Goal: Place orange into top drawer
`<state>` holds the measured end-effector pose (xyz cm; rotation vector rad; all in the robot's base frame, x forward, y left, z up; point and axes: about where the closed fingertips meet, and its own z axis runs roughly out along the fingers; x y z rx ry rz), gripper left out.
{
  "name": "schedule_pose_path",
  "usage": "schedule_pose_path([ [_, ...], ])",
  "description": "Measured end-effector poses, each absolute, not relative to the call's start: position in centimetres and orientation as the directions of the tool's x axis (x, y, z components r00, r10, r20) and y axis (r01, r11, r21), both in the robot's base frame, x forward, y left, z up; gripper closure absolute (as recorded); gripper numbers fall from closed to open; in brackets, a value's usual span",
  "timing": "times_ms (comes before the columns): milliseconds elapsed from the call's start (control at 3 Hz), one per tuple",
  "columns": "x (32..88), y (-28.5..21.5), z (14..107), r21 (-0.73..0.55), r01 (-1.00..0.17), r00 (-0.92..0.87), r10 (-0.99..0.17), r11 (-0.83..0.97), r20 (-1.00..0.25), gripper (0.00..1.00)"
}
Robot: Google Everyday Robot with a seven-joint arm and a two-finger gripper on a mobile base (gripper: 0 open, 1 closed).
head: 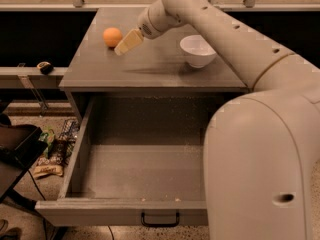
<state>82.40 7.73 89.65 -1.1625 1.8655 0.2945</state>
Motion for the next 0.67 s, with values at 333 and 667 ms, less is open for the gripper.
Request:
schedule_pose_path([
  [333, 83.6, 9.8, 89.1, -0.226, -0.802, -0.176, -0.581, 0.553, -0.795, 0.00],
  [667, 85.0, 11.7, 89.2, -0.217, -0.795, -0.167, -0.549, 0.566, -0.819, 0.00],
])
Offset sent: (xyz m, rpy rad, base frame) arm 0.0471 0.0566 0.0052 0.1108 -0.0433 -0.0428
